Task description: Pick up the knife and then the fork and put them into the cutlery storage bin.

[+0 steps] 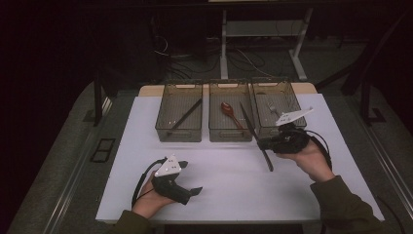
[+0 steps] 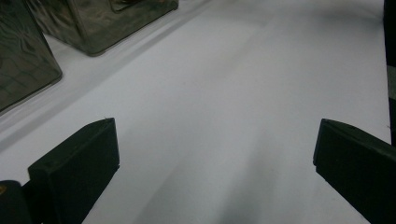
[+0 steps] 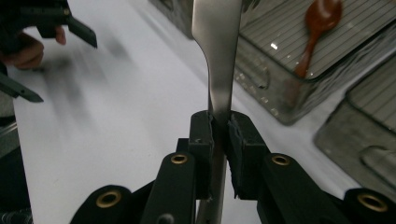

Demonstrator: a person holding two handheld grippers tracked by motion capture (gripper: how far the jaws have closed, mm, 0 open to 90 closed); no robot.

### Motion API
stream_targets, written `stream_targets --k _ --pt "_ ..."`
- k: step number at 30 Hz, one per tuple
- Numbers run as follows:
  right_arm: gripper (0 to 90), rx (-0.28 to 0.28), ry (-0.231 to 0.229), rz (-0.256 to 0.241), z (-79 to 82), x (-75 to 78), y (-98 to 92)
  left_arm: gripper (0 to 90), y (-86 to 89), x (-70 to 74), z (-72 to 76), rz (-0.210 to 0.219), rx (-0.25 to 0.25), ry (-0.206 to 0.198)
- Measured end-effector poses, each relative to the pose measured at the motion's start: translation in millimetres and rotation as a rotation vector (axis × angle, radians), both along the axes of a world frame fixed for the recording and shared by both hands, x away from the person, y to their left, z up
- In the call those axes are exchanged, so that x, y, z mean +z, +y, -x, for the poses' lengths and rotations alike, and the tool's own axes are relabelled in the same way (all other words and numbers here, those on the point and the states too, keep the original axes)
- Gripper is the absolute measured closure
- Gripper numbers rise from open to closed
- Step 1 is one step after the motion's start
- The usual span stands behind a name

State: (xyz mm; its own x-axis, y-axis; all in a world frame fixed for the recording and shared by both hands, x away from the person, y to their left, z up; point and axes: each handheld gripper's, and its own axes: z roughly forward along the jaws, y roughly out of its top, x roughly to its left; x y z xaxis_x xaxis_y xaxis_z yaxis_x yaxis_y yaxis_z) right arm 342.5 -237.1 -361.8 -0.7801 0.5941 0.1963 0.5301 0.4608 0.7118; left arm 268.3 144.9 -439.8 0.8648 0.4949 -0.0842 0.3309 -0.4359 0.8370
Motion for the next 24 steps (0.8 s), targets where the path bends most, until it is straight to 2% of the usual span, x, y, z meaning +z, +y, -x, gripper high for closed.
stream_targets --k 10,15,20,24 --pt "79.3 -0.084 -0.082 -0.051 -9.7 23.8 -23.5 0.0 -0.3 -1.9 -1.7 0.008 0.009 0.005" --pt "79.3 -0.135 -0.126 -0.061 -21.8 36.1 -36.0 0.0 0.0 -1.8 -2.0 0.009 0.013 0.004" --pt "79.3 -0.189 -0.162 -0.041 -39.5 48.0 -45.7 0.0 0.2 -1.2 -1.5 0.004 0.010 0.005" --pt "79.3 -0.261 -0.196 -0.024 -53.8 57.7 -56.3 0.0 0.4 -1.2 -1.5 0.004 0.011 0.004"
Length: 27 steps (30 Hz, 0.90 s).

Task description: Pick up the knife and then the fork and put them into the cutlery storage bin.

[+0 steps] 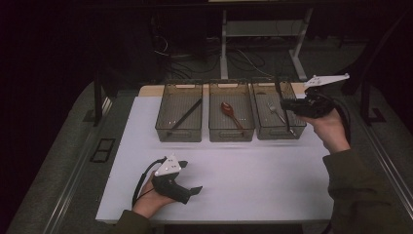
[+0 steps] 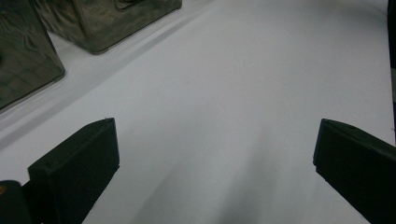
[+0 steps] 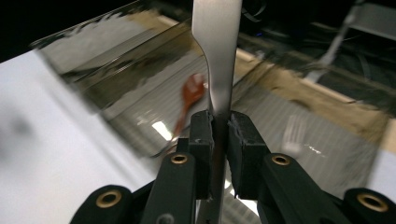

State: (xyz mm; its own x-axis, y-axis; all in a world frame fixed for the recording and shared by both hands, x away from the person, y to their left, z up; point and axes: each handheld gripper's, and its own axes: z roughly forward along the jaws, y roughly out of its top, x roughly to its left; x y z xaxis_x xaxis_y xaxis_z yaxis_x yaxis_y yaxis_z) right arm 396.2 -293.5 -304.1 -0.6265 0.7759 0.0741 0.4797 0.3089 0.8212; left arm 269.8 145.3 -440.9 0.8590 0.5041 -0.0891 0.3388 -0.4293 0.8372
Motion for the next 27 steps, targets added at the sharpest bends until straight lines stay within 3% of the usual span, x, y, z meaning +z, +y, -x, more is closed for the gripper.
stream_targets --k 7,10,17,22,27 --pt "79.3 -0.104 -0.039 0.028 -28.7 4.2 -14.1 0.0 -1.1 -0.3 0.4 -0.001 -0.004 -0.002" --pt "79.3 -0.138 -0.026 0.043 -41.5 -0.3 -17.8 0.0 -1.5 -0.6 0.3 -0.003 -0.006 -0.002" --pt "79.3 -0.180 0.027 0.091 -58.5 -26.7 -23.4 0.0 -0.6 -0.5 1.3 0.000 -0.004 0.000" --pt "79.3 -0.194 0.057 0.095 -60.4 -44.7 -29.5 0.0 0.0 -0.6 1.9 -0.001 -0.003 0.001" --pt "79.2 -0.174 0.081 0.106 -59.5 -61.3 -33.8 0.0 -0.4 -0.5 2.1 -0.003 -0.004 0.001"
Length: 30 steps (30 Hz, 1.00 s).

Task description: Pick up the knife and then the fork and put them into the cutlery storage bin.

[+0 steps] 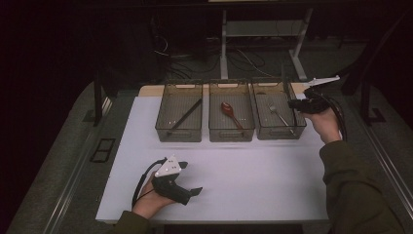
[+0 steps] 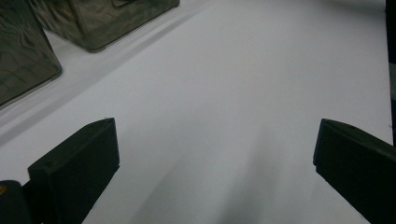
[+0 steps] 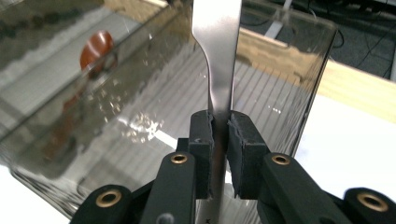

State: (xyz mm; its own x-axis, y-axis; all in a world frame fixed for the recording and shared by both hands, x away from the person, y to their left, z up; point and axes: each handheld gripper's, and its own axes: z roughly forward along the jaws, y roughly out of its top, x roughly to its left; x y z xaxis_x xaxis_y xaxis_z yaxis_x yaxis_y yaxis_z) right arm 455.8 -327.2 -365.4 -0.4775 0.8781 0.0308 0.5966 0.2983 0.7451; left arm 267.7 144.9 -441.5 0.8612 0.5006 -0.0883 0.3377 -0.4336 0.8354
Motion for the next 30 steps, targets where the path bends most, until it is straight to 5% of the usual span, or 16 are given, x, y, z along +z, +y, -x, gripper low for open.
stream_targets --k 14,23,30 --pt "79.1 0.023 0.083 0.070 0.4 -24.7 -1.1 0.0 -0.2 -0.3 0.2 -0.002 -0.002 0.001" --pt "77.3 0.027 0.091 0.098 -3.3 -28.1 5.6 0.0 -0.2 -0.6 0.0 -0.004 -0.004 0.003" --pt "65.2 0.026 0.082 0.028 -0.8 -22.9 5.8 0.0 -0.6 -0.5 0.0 -0.002 -0.003 0.003"
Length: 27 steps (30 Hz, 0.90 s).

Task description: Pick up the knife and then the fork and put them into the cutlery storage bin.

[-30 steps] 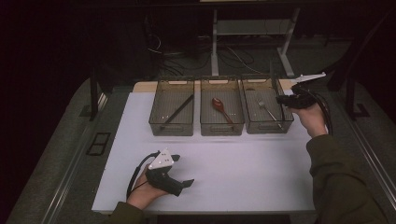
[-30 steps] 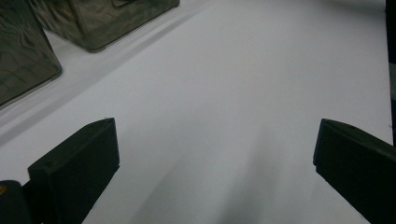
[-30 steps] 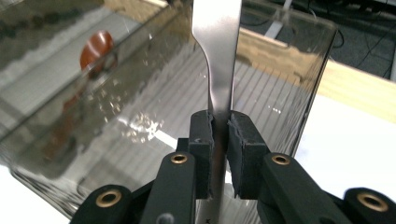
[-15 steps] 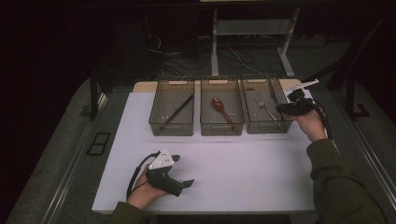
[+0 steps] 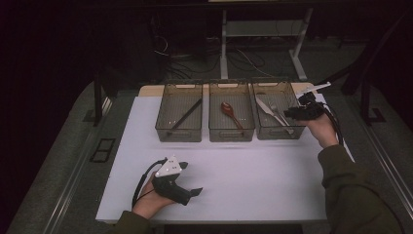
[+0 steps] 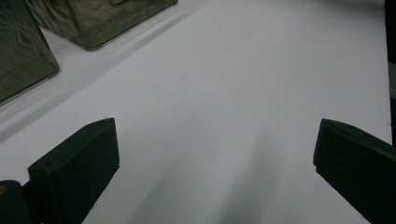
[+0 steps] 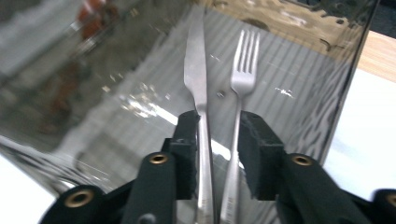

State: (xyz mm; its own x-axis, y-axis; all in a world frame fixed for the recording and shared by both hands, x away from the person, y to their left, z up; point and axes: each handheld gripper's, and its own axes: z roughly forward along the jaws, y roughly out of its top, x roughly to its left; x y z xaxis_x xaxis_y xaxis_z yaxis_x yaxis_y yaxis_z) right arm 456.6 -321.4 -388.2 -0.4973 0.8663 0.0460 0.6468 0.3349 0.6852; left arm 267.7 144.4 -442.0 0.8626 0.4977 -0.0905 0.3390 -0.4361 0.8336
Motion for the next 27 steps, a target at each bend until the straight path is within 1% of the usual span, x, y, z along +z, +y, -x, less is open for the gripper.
stream_targets --k 4,8,10,11,15,17,20,24,26,27 --pt "54.0 0.005 0.001 -0.085 4.0 5.2 -0.5 0.0 -0.1 0.1 -0.7 -0.002 -0.001 0.003" --pt "47.9 0.014 -0.015 -0.132 11.9 10.0 0.2 0.0 -0.5 0.0 -1.8 -0.001 0.002 0.001" --pt "44.8 0.030 -0.024 -0.150 16.4 11.4 0.0 0.0 -0.2 0.4 -2.2 0.000 0.007 0.001" --pt "41.7 0.034 -0.029 -0.157 18.8 12.0 0.1 0.0 -0.1 0.4 -2.5 0.003 0.009 0.003" --pt "35.3 0.052 -0.062 -0.170 30.4 12.4 -1.1 0.0 -0.1 0.5 -4.3 -0.002 0.011 0.003" --pt "32.9 0.054 -0.076 -0.177 37.6 12.2 -1.1 0.0 -0.2 0.2 -5.6 0.003 0.014 0.002" --pt "30.2 0.070 -0.102 -0.178 49.0 12.6 0.3 0.0 0.1 0.0 -6.8 0.004 0.022 0.007" --pt "26.8 0.092 -0.132 -0.192 64.9 12.8 4.7 0.0 0.5 0.1 -6.7 0.005 0.025 0.006" --pt "24.5 0.104 -0.139 -0.196 71.7 12.2 7.8 0.0 0.7 0.2 -6.4 0.006 0.024 0.006" --pt "22.8 0.114 -0.135 -0.204 75.3 11.5 9.9 0.0 0.9 0.2 -6.1 0.005 0.023 0.005"
